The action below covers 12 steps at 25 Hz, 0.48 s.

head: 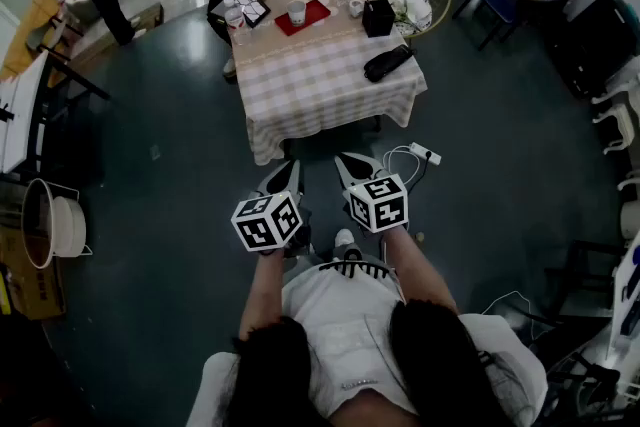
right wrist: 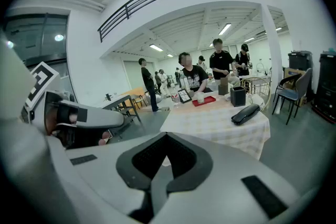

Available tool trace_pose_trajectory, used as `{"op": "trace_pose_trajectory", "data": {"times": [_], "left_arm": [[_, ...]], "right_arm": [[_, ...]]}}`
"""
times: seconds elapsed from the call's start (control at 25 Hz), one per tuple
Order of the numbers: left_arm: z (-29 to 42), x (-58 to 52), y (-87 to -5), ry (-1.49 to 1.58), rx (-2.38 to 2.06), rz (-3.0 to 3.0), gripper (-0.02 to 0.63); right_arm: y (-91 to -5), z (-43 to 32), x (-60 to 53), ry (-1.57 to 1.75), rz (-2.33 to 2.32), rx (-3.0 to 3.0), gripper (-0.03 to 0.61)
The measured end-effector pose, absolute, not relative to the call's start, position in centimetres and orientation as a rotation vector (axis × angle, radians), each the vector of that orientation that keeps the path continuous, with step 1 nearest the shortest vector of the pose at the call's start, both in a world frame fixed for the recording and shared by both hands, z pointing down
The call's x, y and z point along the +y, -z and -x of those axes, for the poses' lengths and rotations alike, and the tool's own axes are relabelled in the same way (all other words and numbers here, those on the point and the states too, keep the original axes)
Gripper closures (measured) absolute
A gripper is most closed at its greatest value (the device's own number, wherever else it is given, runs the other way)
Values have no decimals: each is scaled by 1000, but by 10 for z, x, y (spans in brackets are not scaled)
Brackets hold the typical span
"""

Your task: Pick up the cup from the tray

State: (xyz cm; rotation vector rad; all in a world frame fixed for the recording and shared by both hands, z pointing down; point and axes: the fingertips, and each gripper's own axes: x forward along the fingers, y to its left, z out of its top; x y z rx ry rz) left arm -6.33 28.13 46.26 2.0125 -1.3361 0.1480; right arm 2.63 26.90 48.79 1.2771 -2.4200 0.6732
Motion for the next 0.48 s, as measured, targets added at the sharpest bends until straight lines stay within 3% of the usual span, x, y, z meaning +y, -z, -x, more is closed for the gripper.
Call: {"op": "trace_pose_trajectory", "data": {"times": [0.48], "left_arm": [[47,271,-458,-143,-1391,-2004,604]], "right_arm": [[-488,-51,263,-648,-1270,-2431,574]]}}
